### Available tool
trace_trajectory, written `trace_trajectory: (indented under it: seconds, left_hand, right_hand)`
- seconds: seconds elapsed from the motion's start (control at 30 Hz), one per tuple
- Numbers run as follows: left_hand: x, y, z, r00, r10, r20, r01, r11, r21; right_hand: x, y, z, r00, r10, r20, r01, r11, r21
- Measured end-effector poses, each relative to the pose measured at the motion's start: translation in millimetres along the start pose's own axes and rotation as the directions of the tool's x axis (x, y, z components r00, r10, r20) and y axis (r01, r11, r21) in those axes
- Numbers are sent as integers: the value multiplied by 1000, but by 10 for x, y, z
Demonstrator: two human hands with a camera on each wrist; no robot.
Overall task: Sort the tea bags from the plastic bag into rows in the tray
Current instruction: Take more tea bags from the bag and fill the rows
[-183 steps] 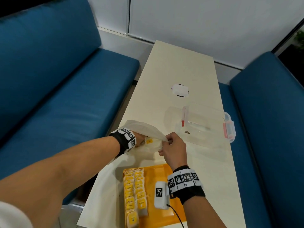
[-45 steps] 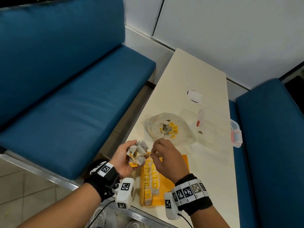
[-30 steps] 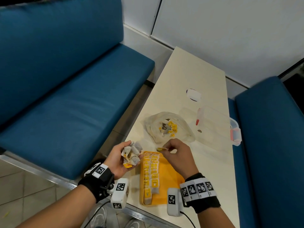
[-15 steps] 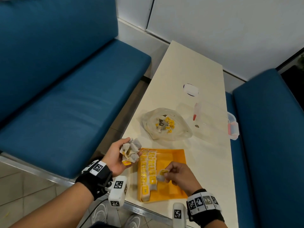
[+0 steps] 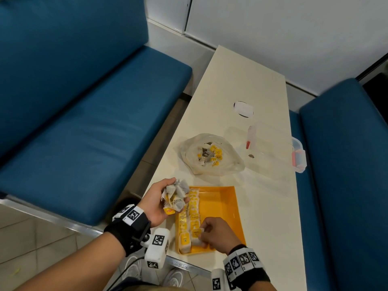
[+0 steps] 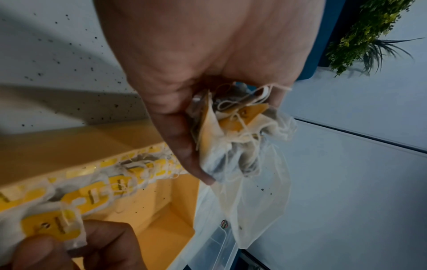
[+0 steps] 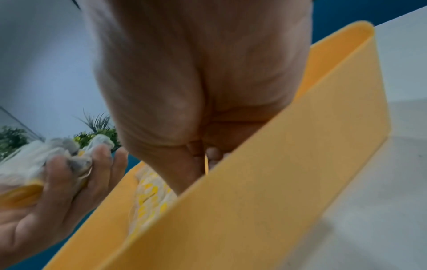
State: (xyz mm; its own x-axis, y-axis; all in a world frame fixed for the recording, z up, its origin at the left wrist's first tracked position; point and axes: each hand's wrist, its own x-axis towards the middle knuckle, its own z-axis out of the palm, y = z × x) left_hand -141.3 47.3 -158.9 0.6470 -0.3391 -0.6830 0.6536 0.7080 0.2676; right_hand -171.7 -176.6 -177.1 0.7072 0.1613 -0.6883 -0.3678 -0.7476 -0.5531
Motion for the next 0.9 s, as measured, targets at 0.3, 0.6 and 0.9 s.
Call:
trace_trajectory:
  seconds: [0.3, 0.6, 0.9]
  left_hand:
    - [-14, -39, 2, 1000, -7, -1, 7, 1000, -1]
    - [-30, -47, 42, 1000, 9, -14, -8, 1000, 27]
    - [-43, -64, 45, 1000, 17, -9, -16, 998, 54]
  right_hand:
    - [62, 76, 144, 989, -15, -147, -7, 989, -148]
    - [15, 70, 107, 989, -92, -113, 61, 967, -249]
    - [41, 63, 147, 985, -22, -169, -13, 979, -203]
